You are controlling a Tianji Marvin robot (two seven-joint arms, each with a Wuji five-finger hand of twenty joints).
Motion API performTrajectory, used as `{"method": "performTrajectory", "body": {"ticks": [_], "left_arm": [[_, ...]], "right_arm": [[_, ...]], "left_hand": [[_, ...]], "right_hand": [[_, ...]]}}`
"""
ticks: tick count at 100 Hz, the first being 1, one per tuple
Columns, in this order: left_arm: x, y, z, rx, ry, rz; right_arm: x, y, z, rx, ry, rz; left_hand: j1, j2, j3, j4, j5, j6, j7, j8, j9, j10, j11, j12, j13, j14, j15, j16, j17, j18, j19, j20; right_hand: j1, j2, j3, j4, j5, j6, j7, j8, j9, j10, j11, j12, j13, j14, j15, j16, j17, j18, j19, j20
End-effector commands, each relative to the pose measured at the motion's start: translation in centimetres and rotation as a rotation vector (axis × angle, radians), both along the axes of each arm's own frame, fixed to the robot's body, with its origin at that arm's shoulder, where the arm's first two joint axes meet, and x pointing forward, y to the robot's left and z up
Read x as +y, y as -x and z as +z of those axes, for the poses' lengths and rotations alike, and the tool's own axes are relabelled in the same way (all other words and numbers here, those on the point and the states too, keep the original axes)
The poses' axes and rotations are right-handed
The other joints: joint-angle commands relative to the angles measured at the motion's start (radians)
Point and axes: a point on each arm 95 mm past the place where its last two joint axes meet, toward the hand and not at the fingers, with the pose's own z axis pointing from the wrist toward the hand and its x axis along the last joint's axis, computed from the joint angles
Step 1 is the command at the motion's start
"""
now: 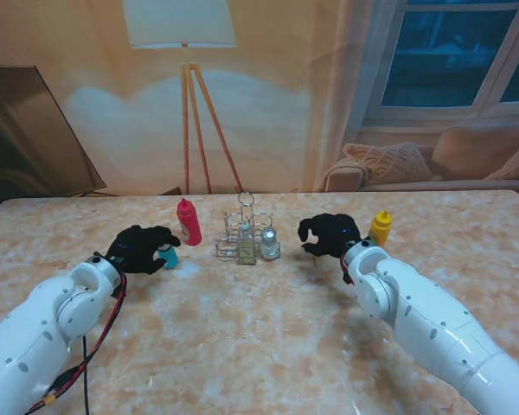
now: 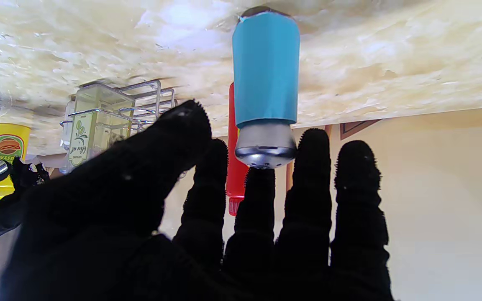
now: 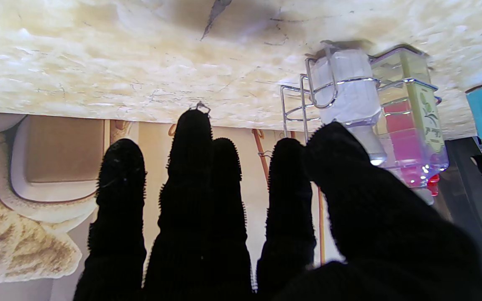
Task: Place the seasoning bottles into the rack
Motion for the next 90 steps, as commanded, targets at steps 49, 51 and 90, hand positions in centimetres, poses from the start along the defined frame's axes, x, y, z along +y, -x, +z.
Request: {"method": "performTrajectory", "body": {"ticks": [49, 51, 90], "left_arm": [[0.0, -0.4, -0.3, -0.017, -0.005, 0.01], [0.0, -0.4, -0.3, -0.015, -0.006, 0.01], [-0.2, -1.2, -0.1, 0.033, -0.01, 0.0]], "right_arm": [[0.2, 0.2, -0.4, 0.022, 0.008, 0.005], [0.2, 0.2, -0.4, 0.022, 0.008, 0.004], [0.0, 0.3, -0.5, 0.023, 0.017, 0.005]], "left_hand": [[-0.017, -0.033, 0.038, -0.004, -0.02, -0.026, 0.023, 0.013, -0.036, -0.023, -0.001, -0.003, 0.026, 0.039, -0.004, 0.026, 0.002, 0.047, 0.021, 0.055], [-0.02, -0.033, 0.037, -0.005, -0.02, -0.025, 0.022, 0.012, -0.036, -0.022, -0.002, -0.004, 0.025, 0.038, -0.005, 0.025, 0.001, 0.047, 0.02, 0.056], [-0.03, 0.006, 0.002, 0.0, -0.034, -0.023, -0.02, -0.003, -0.049, -0.007, -0.017, -0.014, 0.01, 0.044, -0.004, 0.017, -0.021, 0.048, 0.009, 0.077]], "right_hand": [[0.011, 0.001, 0.016, 0.026, 0.018, -0.007, 0.011, 0.017, 0.028, -0.022, -0.012, 0.001, -0.005, 0.002, -0.003, -0.008, -0.007, 0.012, 0.014, 0.003], [0.011, 0.001, 0.017, 0.027, 0.017, -0.007, 0.01, 0.017, 0.028, -0.022, -0.012, 0.001, -0.005, 0.002, -0.003, -0.008, -0.007, 0.012, 0.014, 0.003], [0.01, -0.006, 0.022, 0.025, 0.022, -0.013, 0.012, 0.017, 0.031, -0.023, -0.014, 0.0, -0.004, 0.0, -0.005, -0.009, -0.006, 0.013, 0.014, 0.003]]}}
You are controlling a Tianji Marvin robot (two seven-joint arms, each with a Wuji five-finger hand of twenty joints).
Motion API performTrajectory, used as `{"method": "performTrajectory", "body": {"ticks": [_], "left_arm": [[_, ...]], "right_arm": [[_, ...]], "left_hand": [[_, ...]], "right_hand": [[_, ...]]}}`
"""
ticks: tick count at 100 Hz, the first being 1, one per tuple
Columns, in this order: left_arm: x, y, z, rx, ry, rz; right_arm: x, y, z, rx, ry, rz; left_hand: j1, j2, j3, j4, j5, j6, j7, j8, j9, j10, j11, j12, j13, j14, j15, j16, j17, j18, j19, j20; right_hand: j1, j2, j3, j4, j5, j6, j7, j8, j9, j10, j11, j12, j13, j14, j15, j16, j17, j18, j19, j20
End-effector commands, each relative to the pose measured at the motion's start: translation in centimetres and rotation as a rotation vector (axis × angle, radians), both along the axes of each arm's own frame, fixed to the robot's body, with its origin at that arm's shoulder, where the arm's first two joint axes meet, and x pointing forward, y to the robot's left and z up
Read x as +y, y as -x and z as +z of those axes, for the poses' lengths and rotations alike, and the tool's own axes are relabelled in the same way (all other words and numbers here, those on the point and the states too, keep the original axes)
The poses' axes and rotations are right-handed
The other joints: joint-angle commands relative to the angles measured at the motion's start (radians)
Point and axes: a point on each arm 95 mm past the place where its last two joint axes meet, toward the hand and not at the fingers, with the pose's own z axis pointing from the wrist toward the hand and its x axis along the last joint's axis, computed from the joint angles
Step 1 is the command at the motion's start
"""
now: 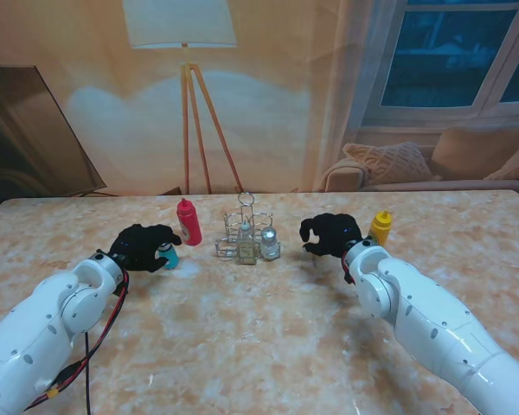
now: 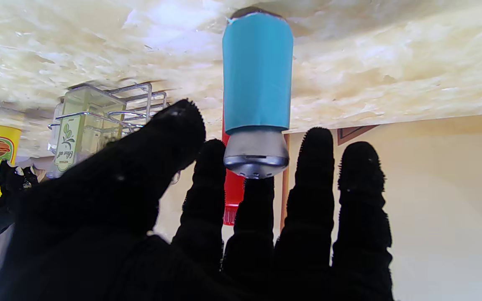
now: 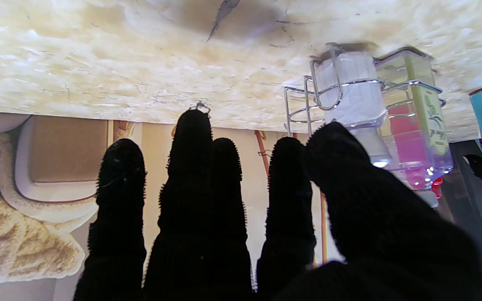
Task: Place the seasoning bottles into the rack
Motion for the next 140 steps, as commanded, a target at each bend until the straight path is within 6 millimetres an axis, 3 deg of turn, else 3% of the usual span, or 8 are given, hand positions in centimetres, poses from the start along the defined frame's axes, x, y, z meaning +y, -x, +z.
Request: {"method": "performTrajectory", "body": {"ticks": [1, 33, 44, 50, 58, 66, 84, 140], "left_arm": [[-0.12, -0.31, 0.34, 0.02, -0.011, -0.009], [-0.23, -0.48, 0.25, 0.035, -0.011, -0.003], [-0.23, -0.48, 0.29, 0.032, -0.013, -0.003], [-0.24, -0.51, 0.29, 0.031, -0.015, -0.004], [-0.3, -0.56, 0.25, 0.03, -0.017, -0.004], [-0.41, -0.6, 0.23, 0.029, -0.013, -0.005], [-0.62, -0.7, 0.23, 0.025, -0.013, -0.009], [-0.94, -0.44, 1.0, 0.02, 0.001, -0.021]], "right_arm": [[0.21, 0.35, -0.49, 0.021, 0.009, 0.008], [0.04, 0.41, -0.48, 0.018, 0.011, 0.005], [0.01, 0.42, -0.49, 0.018, 0.012, 0.006], [-0.01, 0.42, -0.5, 0.019, 0.012, 0.007], [-0.02, 0.41, -0.5, 0.02, 0.011, 0.006], [-0.04, 0.41, -0.5, 0.021, 0.011, 0.006], [-0.08, 0.44, -0.51, 0.022, 0.011, 0.007], [-0.23, 0.49, -0.51, 0.021, 0.007, 0.002]], "left_hand": [[0.001, 0.006, 0.002, 0.0, -0.03, -0.013, -0.018, -0.007, -0.035, -0.001, -0.012, -0.01, -0.001, 0.017, -0.003, 0.002, -0.006, 0.015, -0.002, 0.024], [0.116, 0.04, -0.004, 0.003, 0.063, -0.016, 0.116, 0.059, 0.096, -0.013, 0.076, 0.054, 0.141, -0.094, 0.118, 0.118, 0.118, -0.089, 0.084, 0.067], [0.175, 0.002, -0.038, -0.068, 0.094, -0.012, 0.176, 0.089, 0.145, -0.016, 0.112, 0.084, 0.189, -0.133, 0.143, 0.172, 0.164, -0.126, 0.104, 0.069], [0.206, -0.017, -0.053, -0.086, 0.111, -0.016, 0.212, 0.091, 0.172, -0.016, 0.13, 0.1, 0.219, -0.143, 0.137, 0.263, 0.186, -0.14, 0.113, 0.069], [0.248, -0.033, -0.086, -0.095, 0.131, -0.029, 0.274, 0.091, 0.208, -0.014, 0.156, 0.116, 0.261, -0.157, 0.126, 0.316, 0.215, -0.157, 0.126, 0.075], [0.283, -0.037, -0.119, -0.092, 0.139, -0.041, 0.341, 0.081, 0.236, -0.014, 0.179, 0.146, 0.284, -0.165, 0.12, 0.337, 0.231, -0.165, 0.13, 0.079], [0.32, -0.032, -0.148, -0.082, 0.161, -0.052, 0.47, 0.05, 0.338, -0.006, 0.119, 0.302, 0.323, -0.179, 0.117, 0.35, 0.257, -0.17, 0.134, 0.087], [0.345, 0.005, -0.171, -0.066, 0.19, -0.028, 0.537, 0.05, 0.486, 0.041, 0.046, 0.428, 0.391, -0.187, 0.2, 0.345, 0.323, -0.15, 0.189, 0.117]], "right_hand": [[0.01, -0.005, 0.021, 0.025, 0.012, -0.014, 0.011, 0.008, 0.03, -0.019, -0.014, 0.0, -0.004, 0.001, -0.005, -0.009, -0.007, 0.012, 0.014, 0.003], [0.009, -0.007, 0.025, 0.023, 0.015, -0.014, 0.013, 0.009, 0.03, -0.018, -0.015, 0.0, -0.003, 0.0, -0.005, -0.009, -0.007, 0.012, 0.013, 0.003], [0.009, -0.008, 0.026, 0.023, 0.016, -0.014, 0.013, 0.009, 0.031, -0.019, -0.015, 0.0, -0.003, 0.0, -0.005, -0.009, -0.004, 0.012, 0.014, 0.003], [0.009, -0.007, 0.027, 0.023, 0.016, -0.014, 0.014, 0.009, 0.031, -0.018, -0.015, 0.0, -0.003, 0.0, -0.005, -0.009, -0.005, 0.011, 0.012, 0.003], [0.009, -0.008, 0.027, 0.023, 0.016, -0.013, 0.014, 0.009, 0.03, -0.017, -0.015, 0.0, -0.003, 0.0, -0.006, -0.009, -0.003, 0.003, 0.012, 0.002], [0.009, -0.007, 0.027, 0.023, 0.016, -0.013, 0.014, 0.008, 0.029, -0.016, -0.014, 0.0, -0.003, -0.001, -0.006, -0.009, -0.001, 0.006, 0.01, 0.001], [0.01, -0.008, 0.027, 0.023, 0.017, -0.012, 0.015, 0.009, 0.029, -0.016, -0.014, 0.0, -0.002, 0.0, -0.006, -0.009, 0.001, 0.003, 0.008, -0.001], [0.01, -0.005, 0.026, 0.023, 0.017, -0.01, 0.015, 0.009, 0.028, -0.014, -0.013, 0.0, -0.001, -0.001, -0.004, -0.009, 0.005, 0.001, 0.008, 0.0]]}}
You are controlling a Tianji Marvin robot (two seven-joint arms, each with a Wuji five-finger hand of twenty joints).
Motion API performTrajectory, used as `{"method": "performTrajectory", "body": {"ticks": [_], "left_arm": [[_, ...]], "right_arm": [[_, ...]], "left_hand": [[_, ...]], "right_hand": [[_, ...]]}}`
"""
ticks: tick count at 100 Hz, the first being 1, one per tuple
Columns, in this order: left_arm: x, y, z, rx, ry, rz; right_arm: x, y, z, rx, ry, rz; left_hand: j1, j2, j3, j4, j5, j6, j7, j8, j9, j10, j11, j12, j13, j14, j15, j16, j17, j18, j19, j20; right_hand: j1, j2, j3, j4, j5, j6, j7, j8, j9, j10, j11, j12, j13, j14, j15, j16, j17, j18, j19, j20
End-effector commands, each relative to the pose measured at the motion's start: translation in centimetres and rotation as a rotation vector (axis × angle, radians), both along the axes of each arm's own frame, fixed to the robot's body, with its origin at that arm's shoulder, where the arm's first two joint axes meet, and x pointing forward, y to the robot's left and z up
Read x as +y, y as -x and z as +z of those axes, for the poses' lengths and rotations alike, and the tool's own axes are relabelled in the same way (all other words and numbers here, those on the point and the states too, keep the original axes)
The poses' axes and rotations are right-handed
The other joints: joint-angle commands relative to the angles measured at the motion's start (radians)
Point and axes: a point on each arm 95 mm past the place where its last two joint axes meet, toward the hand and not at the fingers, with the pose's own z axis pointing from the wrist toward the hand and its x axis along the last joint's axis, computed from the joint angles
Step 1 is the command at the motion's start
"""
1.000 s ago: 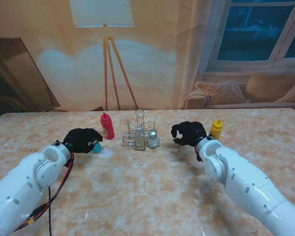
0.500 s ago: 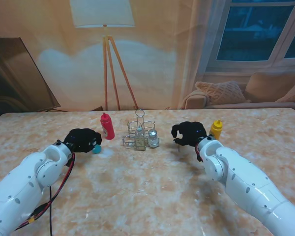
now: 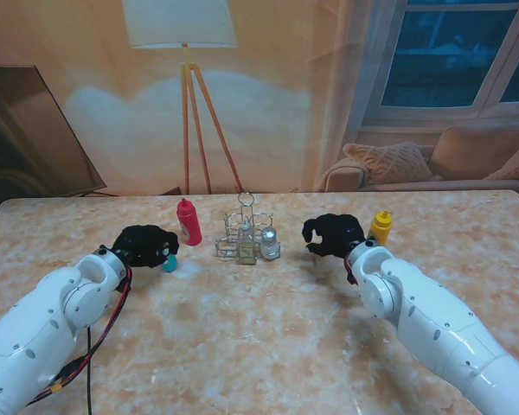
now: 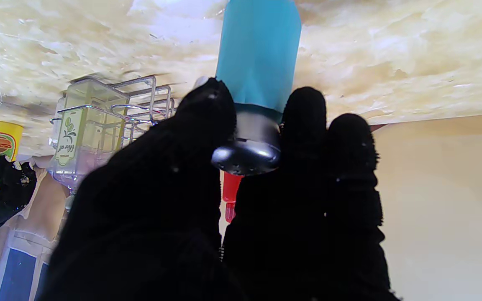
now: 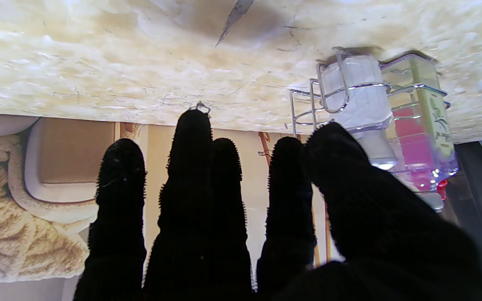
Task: Place the seasoning bottles into the rack
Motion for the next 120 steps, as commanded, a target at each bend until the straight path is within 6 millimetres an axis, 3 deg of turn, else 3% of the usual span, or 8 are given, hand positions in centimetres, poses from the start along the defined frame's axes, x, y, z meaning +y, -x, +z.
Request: {"method": "performTrajectory", "body": {"ticks": [1, 45, 72, 120], "left_arm": [[-0.3, 0.2, 0.4, 0.002, -0.004, -0.017], [-1.3, 1.5, 2.5, 0.034, 0.029, -0.098], [-2.9, 2.3, 3.6, 0.075, 0.062, -0.172], [-6.6, 2.5, 3.8, 0.15, 0.109, -0.264]], "right_arm": [[0.3, 0.4, -0.5, 0.018, 0.004, 0.01], [0.1, 0.5, -0.5, 0.01, -0.001, 0.007], [-0.1, 0.5, -0.5, 0.01, 0.001, 0.005], [-0.6, 0.6, -0.2, -0.007, -0.003, -0.002]], "left_hand": [[0.094, 0.049, 0.038, 0.013, 0.051, 0.039, 0.111, 0.021, 0.11, 0.006, 0.078, 0.068, 0.031, -0.063, 0.034, 0.015, 0.01, -0.019, 0.023, 0.028], [0.096, 0.05, 0.033, 0.018, 0.06, 0.058, 0.104, 0.046, 0.141, 0.012, 0.067, 0.104, 0.046, -0.066, 0.056, 0.011, 0.017, -0.013, 0.037, 0.038], [0.095, 0.051, 0.027, 0.019, 0.064, 0.063, 0.093, 0.056, 0.153, 0.017, 0.066, 0.115, 0.055, -0.068, 0.067, 0.005, 0.026, -0.01, 0.046, 0.044], [0.092, 0.055, 0.025, 0.019, 0.063, 0.066, 0.081, 0.073, 0.151, 0.016, 0.066, 0.126, 0.051, -0.071, 0.08, 0.001, 0.025, -0.011, 0.051, 0.048]], "right_hand": [[0.01, -0.005, 0.015, 0.023, 0.015, -0.009, 0.015, 0.008, 0.028, -0.014, -0.003, 0.0, -0.001, -0.001, -0.004, -0.009, 0.004, 0.0, 0.008, 0.0], [0.011, -0.005, 0.016, 0.023, 0.017, -0.011, 0.017, 0.008, 0.026, -0.014, -0.001, -0.001, -0.003, -0.001, -0.004, -0.009, 0.003, -0.001, 0.007, -0.001], [0.011, -0.005, 0.016, 0.023, 0.017, -0.01, 0.017, 0.008, 0.026, -0.014, -0.002, -0.001, -0.003, -0.001, -0.003, -0.009, 0.002, -0.001, 0.007, -0.001], [0.011, -0.005, 0.016, 0.024, 0.018, -0.011, 0.016, 0.008, 0.027, -0.014, -0.003, -0.002, -0.002, 0.0, -0.003, -0.009, 0.001, 0.0, 0.006, 0.0]]}}
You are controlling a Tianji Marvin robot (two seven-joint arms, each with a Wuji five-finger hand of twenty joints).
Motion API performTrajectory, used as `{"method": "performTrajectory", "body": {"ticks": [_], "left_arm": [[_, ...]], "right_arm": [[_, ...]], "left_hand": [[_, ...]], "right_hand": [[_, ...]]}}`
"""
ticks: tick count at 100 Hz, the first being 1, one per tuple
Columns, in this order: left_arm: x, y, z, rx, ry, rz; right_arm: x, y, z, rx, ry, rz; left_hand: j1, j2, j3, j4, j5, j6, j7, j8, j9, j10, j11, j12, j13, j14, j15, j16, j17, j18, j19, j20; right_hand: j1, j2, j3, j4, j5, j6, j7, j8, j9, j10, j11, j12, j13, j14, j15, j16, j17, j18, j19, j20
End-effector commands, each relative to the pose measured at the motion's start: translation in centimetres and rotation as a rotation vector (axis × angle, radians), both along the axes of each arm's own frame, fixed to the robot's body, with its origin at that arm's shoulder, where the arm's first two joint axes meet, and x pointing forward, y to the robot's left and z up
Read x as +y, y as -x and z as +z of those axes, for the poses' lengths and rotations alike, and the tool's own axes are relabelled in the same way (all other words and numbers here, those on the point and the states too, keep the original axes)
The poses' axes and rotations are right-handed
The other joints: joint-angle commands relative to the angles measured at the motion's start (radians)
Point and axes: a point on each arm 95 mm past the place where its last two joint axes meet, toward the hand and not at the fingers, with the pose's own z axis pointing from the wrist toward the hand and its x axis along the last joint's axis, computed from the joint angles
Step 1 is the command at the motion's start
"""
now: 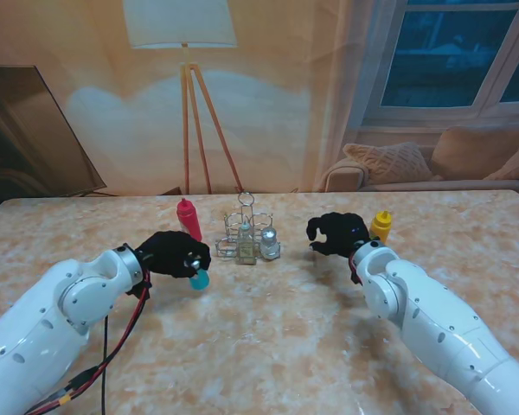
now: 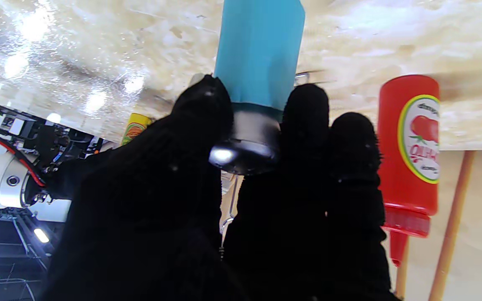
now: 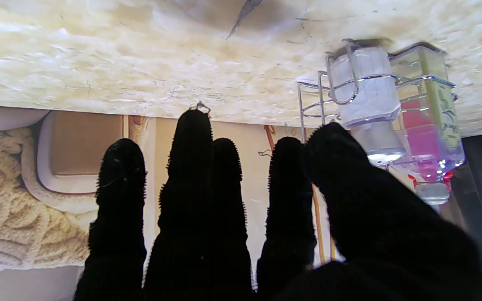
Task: Place the seasoning bottles into the rack
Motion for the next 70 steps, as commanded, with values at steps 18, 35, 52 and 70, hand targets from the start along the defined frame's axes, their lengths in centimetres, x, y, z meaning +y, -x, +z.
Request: {"method": "performTrajectory", "body": {"ticks": [18, 35, 52, 70], "left_arm": [[-2.1, -0.4, 0.7, 0.013, 0.012, -0.037], [-2.9, -0.8, 0.9, 0.025, 0.028, -0.041], [-3.7, -1.3, 1.0, 0.034, 0.039, -0.045], [-4.3, -1.6, 1.1, 0.035, 0.046, -0.045]], "right_arm": [[0.1, 0.4, -0.5, 0.016, 0.005, 0.007], [0.0, 0.4, -0.5, 0.015, 0.002, 0.011], [0.0, 0.4, -0.5, 0.016, 0.003, 0.012], [-0.1, 0.5, -0.5, 0.015, 0.003, 0.01]], "left_hand": [[0.09, 0.059, 0.054, 0.02, 0.05, 0.053, 0.073, 0.041, 0.11, -0.015, 0.089, 0.063, 0.016, -0.076, 0.044, 0.002, -0.005, -0.026, 0.016, 0.025], [0.091, 0.061, 0.052, 0.02, 0.048, 0.055, 0.073, 0.046, 0.107, -0.015, 0.091, 0.069, 0.014, -0.076, 0.045, 0.002, -0.009, -0.027, 0.013, 0.025], [0.091, 0.062, 0.051, 0.02, 0.046, 0.055, 0.072, 0.048, 0.106, -0.015, 0.091, 0.072, 0.01, -0.077, 0.045, 0.003, -0.014, -0.027, 0.015, 0.028], [0.092, 0.06, 0.052, 0.021, 0.047, 0.055, 0.072, 0.05, 0.106, -0.012, 0.091, 0.073, 0.009, -0.075, 0.05, 0.007, -0.014, -0.025, 0.019, 0.031]], "right_hand": [[0.011, -0.004, 0.016, 0.023, 0.018, -0.011, 0.016, 0.008, 0.026, -0.013, -0.004, -0.002, -0.002, 0.0, -0.003, -0.009, 0.002, 0.001, 0.007, 0.0], [0.011, -0.004, 0.015, 0.024, 0.018, -0.011, 0.017, 0.008, 0.028, -0.015, -0.003, -0.002, -0.002, -0.001, -0.004, -0.009, 0.0, 0.004, 0.007, 0.0], [0.011, -0.004, 0.015, 0.024, 0.017, -0.011, 0.016, 0.008, 0.028, -0.015, -0.003, -0.001, -0.002, -0.001, -0.004, -0.009, 0.0, 0.0, 0.006, 0.0], [0.012, -0.004, 0.015, 0.024, 0.019, -0.012, 0.016, 0.008, 0.027, -0.014, -0.004, -0.001, -0.001, -0.002, -0.004, -0.009, 0.0, 0.002, 0.006, 0.0]]}}
